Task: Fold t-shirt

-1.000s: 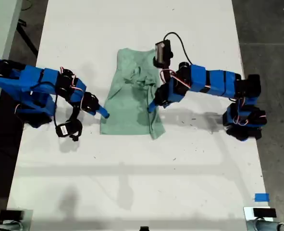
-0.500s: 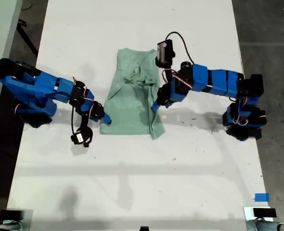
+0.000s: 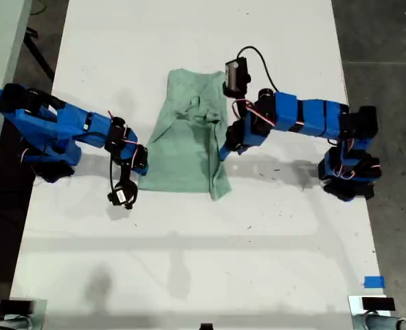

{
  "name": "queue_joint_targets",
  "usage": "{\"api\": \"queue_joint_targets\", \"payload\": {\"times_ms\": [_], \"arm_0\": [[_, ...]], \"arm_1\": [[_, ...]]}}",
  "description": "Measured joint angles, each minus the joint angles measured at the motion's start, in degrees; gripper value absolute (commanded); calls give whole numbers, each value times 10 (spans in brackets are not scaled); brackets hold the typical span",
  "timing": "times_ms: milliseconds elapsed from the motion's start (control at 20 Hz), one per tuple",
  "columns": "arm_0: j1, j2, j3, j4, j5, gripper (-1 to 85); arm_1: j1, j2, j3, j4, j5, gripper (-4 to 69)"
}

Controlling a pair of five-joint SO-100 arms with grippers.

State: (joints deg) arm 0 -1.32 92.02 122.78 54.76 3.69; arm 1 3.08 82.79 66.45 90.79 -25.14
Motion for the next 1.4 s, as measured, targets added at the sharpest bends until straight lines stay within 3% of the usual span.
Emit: {"api": "queue_joint_targets", "payload": {"times_ms": [300, 450, 700, 900, 950, 1000, 1050, 1100, 1400], "arm_0": [[-90, 169, 8, 171, 54, 0], [-98, 209, -32, 204, 80, 0], [-37, -36, -261, 203, 91, 0], [4, -336, -581, 278, 108, 0], [10, -381, -638, 269, 111, 0], [13, -401, -663, 274, 113, 16], [14, -417, -679, 270, 113, 117], [14, -432, -685, 271, 116, 286], [14, -395, -685, 289, 159, 336]], "arm_1": [[0, 3, 7, 0, 0, 205], [0, 23, 18, 0, 0, 202], [0, 32, 34, -1, 1, 200], [0, 62, 64, -1, 11, 197], [0, 69, 74, -1, 14, 196], [0, 78, 81, -1, 16, 194], [0, 88, 91, -1, 23, 192], [0, 98, 100, -1, 23, 190], [0, 106, 113, -1, 25, 180]]}}
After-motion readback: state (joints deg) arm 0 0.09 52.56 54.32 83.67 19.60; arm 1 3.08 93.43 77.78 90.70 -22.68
